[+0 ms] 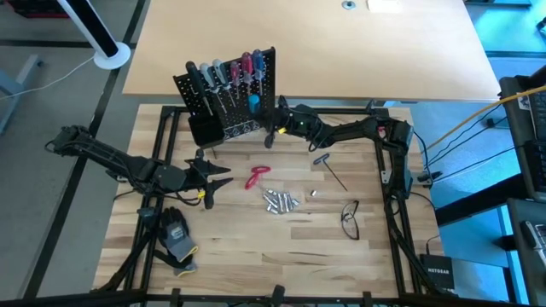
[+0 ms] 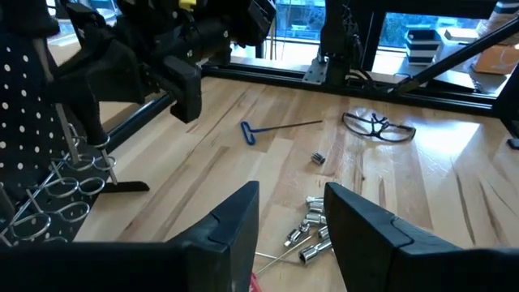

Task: Hang tools onto peg board
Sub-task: Hang the blue screwdriver onto the peg board

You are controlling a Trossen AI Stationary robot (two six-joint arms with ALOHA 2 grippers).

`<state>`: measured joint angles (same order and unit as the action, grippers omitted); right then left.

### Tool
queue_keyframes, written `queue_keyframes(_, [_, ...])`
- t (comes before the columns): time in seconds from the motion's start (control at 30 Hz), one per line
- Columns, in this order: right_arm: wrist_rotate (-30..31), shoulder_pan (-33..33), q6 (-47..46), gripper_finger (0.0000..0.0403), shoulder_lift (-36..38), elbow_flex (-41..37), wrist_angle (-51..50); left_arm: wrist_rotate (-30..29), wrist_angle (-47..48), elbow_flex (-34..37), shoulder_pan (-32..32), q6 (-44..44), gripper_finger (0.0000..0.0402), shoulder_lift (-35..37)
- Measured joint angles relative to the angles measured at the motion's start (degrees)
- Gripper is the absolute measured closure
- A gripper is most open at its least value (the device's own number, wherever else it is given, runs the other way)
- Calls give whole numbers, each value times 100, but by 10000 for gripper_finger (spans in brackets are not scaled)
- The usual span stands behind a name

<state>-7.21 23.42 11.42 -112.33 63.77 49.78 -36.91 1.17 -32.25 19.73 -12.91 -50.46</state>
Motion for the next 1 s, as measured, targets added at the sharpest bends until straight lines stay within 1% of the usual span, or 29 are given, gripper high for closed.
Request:
queue_keyframes(0.17, [27, -8, 1, 384, -17, 0, -333, 0, -3, 0, 0, 1, 272, 0])
queue_keyframes(0.57, [37, -13, -214, 384, -410, 2, -158, 0, -15, 0, 0, 2, 272, 4])
queue_keyframes(0.73, [67, -13, -214, 384, -463, 2, -203, 0, -11, 0, 0, 2, 272, 5])
queue_keyframes(1.0, [398, -15, -233, 384, -463, 4, -576, 0, -11, 0, 0, 2, 272, 4])
